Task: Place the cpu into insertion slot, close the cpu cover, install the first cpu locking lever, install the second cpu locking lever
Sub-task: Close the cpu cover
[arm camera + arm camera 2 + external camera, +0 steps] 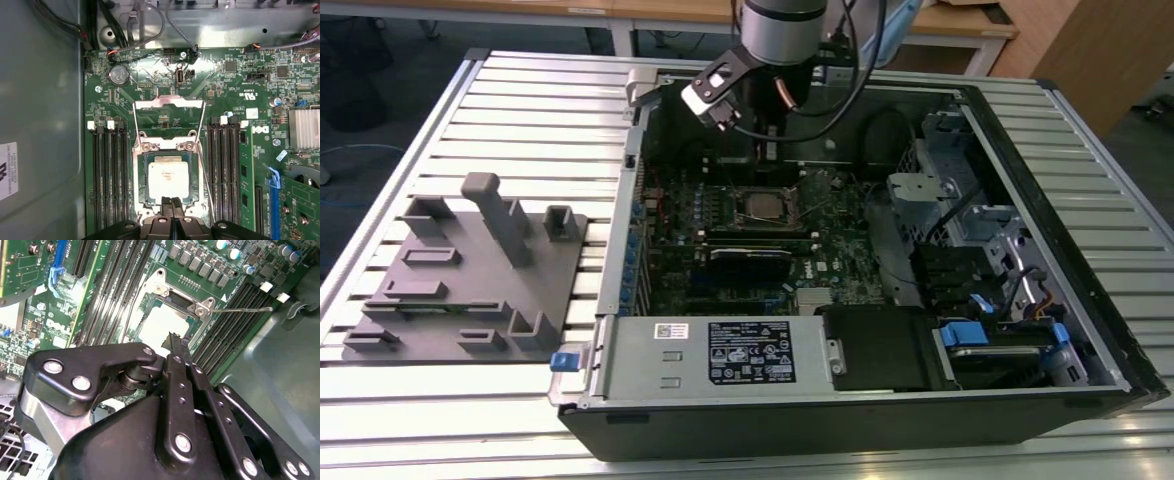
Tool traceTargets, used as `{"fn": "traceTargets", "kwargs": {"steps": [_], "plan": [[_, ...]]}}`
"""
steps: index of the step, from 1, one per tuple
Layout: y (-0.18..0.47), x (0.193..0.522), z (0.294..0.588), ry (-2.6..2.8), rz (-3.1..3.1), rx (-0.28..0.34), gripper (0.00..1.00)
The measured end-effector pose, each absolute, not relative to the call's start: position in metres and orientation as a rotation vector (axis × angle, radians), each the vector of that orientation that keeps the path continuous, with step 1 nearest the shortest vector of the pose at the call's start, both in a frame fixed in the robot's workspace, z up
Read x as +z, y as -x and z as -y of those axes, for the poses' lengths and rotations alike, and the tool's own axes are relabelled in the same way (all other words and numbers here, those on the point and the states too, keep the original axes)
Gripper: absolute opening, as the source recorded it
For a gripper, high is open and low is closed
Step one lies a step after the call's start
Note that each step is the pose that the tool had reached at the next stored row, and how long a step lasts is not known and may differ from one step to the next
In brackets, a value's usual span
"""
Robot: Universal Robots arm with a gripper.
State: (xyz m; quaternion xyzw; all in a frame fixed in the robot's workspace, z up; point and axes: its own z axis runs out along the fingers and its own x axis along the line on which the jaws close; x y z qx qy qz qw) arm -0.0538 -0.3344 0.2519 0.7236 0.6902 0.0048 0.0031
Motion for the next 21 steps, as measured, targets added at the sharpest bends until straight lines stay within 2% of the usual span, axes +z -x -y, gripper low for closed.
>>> {"fn": "traceTargets", "kwargs": {"steps": [21], "plan": [[0.054, 0.269, 0.334, -2.269, -2.164, 0.015, 0.10]]}}
